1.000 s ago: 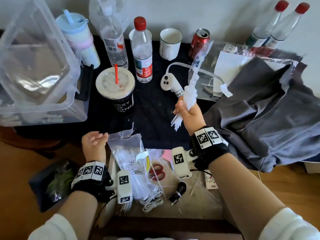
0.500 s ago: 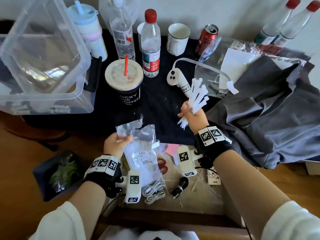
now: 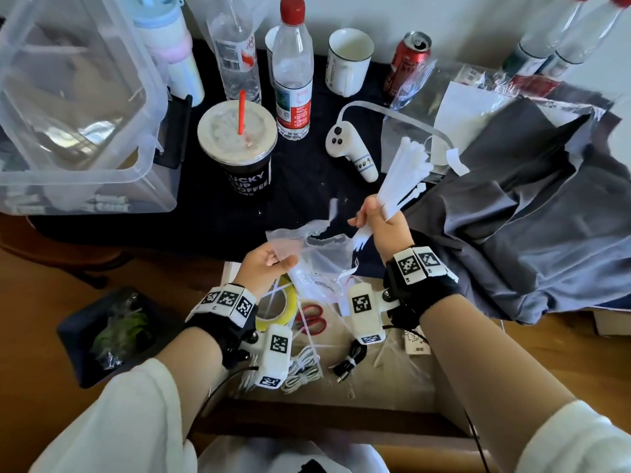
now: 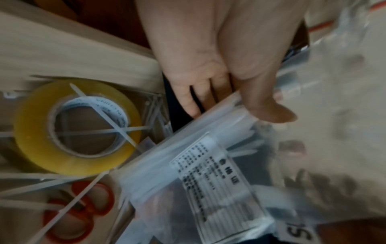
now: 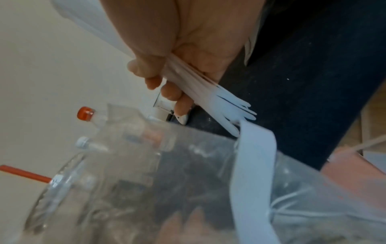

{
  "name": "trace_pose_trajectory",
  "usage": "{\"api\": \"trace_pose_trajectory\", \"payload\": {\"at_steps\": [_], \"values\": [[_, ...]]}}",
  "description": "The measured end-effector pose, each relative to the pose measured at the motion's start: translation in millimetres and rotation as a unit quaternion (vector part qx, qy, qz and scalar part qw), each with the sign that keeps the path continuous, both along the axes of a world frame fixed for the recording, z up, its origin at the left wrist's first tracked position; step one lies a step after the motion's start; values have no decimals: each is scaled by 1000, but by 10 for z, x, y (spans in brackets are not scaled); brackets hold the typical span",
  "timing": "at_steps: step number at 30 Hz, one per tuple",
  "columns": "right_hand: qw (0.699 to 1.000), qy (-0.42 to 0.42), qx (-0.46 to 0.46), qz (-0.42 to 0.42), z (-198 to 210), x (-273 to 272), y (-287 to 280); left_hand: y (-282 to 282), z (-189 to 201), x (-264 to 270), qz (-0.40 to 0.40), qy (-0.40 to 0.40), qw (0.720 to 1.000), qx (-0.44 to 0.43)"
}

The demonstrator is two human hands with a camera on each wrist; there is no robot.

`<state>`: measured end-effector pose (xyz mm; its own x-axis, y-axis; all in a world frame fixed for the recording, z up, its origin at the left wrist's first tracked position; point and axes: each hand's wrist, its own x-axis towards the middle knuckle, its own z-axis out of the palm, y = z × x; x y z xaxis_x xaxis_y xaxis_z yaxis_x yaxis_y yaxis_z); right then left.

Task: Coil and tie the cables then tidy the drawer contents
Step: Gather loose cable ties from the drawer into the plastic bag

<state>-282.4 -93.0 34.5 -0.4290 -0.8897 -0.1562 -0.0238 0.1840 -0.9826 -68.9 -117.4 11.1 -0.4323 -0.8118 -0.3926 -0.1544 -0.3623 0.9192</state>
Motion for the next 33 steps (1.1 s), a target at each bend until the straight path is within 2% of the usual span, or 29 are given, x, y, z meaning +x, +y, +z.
{"api": "trace_pose_trajectory", "payload": {"at_steps": [4, 7, 10, 12, 14, 17, 19, 22, 25, 28, 30, 33], "values": [[999, 9, 45, 4, 4, -67, 48, -33, -33, -93, -3, -22, 999, -26], [999, -43, 4, 7, 188, -119, 156, -57, 7, -52, 1, 7, 1000, -30], [998, -59, -24, 6, 388, -178, 329, -56, 150, -46, 48, 48, 998, 7], [997, -71, 6, -3, 475, -182, 450, -53, 196, -67, 86, 82, 992, 52], [998, -13, 62, 14, 531, -133, 558, -36, 241, -95, 101, 129, 982, 98], [980, 124, 120, 102, 495, -19, 683, 0, 293, -165, 112, 179, 966, 150], [971, 146, 138, 128, 492, 59, 741, 36, 334, -200, 113, 191, 962, 161], [982, 84, 136, 99, 518, 75, 820, 85, 384, -215, 105, 188, 963, 160], [980, 92, 149, 93, 578, 113, 872, 116, 449, -238, 93, 191, 963, 168], [990, 48, 126, 51, 629, 193, 872, 137, 465, -287, 99, 237, 947, 192], [996, 5, 89, 8, 659, 211, 846, 218, 433, -326, 47, 289, 930, 220], [999, 8, 47, -20, 774, 205, 835, 490, 366, -392, -89, 271, 932, 224]]}}
